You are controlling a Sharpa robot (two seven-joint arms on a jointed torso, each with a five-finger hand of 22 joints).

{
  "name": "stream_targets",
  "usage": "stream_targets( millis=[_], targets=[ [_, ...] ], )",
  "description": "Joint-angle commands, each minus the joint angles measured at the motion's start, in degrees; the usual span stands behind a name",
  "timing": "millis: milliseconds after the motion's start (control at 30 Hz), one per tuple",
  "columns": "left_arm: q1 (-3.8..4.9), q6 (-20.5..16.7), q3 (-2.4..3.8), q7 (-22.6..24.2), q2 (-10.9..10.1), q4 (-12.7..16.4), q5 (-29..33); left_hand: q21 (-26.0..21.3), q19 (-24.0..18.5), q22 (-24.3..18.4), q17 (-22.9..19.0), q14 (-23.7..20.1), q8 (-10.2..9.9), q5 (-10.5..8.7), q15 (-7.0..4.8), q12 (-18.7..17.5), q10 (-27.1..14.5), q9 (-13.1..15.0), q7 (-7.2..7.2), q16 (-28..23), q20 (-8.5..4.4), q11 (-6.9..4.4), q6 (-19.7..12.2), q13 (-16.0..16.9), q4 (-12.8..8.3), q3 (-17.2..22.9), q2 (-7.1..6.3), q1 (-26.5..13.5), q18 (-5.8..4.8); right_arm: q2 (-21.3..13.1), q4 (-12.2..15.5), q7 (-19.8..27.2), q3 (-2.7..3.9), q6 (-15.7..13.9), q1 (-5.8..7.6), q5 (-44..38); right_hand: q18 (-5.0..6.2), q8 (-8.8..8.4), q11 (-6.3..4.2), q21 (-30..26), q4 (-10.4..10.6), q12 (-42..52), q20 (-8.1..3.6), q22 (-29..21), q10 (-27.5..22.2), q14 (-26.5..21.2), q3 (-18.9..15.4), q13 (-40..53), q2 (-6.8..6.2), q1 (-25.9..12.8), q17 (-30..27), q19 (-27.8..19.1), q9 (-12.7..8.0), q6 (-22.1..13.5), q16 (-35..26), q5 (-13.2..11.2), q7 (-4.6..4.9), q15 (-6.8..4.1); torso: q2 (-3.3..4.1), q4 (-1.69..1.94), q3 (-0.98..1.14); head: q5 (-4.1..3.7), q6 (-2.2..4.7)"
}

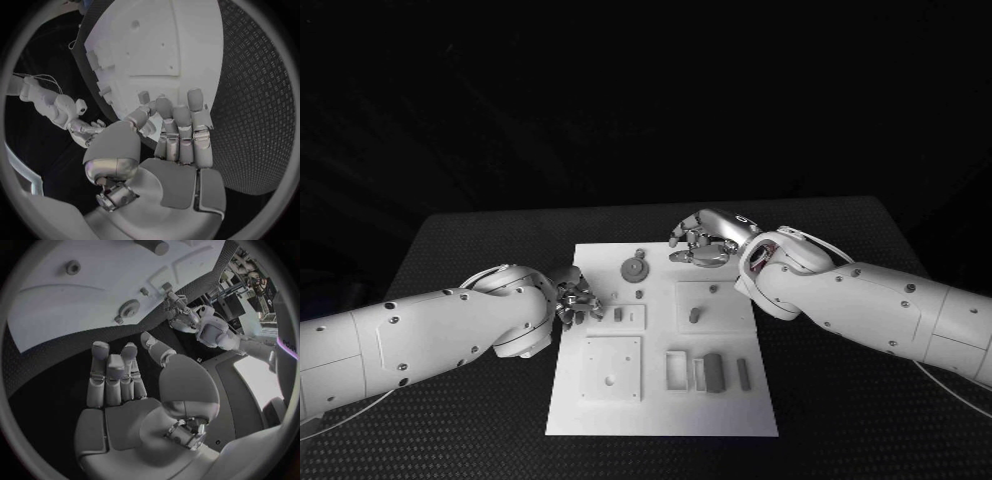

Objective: Assemble the parts on the task board

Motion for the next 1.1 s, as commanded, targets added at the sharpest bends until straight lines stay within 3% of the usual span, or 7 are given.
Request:
stream_targets(
  millis=[33,700,1100],
  targets=[
    [-0.4,2.3,-0.25,-0.6,0.2,-0.1,-0.7,0.2,0.1,1.3,0.0,0.3,0.1,-0.44,-0.22,0.1,0.0,-0.2,-1.16,0.4,-0.03,-0.22,6.4,0.1,0.3,0.1,-0.24,0.0,-0.83,0.1,0.1,0.3,0.02,0.7,-0.02,0.3,0.86,-0.22,-0.18,-0.3,0.4,-0.1,-0.27,0.8,-0.4,0.4,0.0,0.0,-0.13,-0.5,0.1,0.0,0.1,0.0,-0.3,0.2,0.36,-0.18,0.06,-0.02,0.0,-0.08,0.13],
    [-0.46,5.1,-0.25,-1.1,0.5,0.1,-2.7,0.9,0.6,1.4,0.3,0.8,0.3,-1.45,-0.48,0.6,0.5,-0.2,-1.49,0.8,-0.28,-0.55,7.2,0.6,0.8,-0.1,-0.91,0.2,-0.83,0.1,0.0,0.6,0.02,1.5,-0.02,0.6,0.86,-0.25,-0.17,-0.3,0.4,-0.1,-0.28,0.8,-0.4,0.4,0.0,0.0,-0.14,-0.5,0.1,0.0,0.1,0.0,-0.3,0.2,0.37,-0.18,0.0,0.05,-0.1,0.05,0.15],
    [-0.47,4.6,-0.25,-1.6,0.4,0.0,-4.3,1.4,1.0,1.4,0.3,1.2,0.5,-1.46,-0.75,0.8,0.9,-0.3,-1.7,1.0,-0.48,-0.77,7.6,0.8,1.4,-0.3,-0.59,0.0,-0.83,0.2,-0.1,0.7,0.02,1.5,-0.02,0.6,0.86,-0.27,-0.17,-0.3,0.4,-0.1,-0.27,0.8,-0.4,0.3,0.0,0.0,-0.17,-0.5,0.1,-0.1,0.1,0.0,-0.3,0.2,0.37,-0.17,0.02,0.05,-0.09,0.25,0.2]
  ],
)
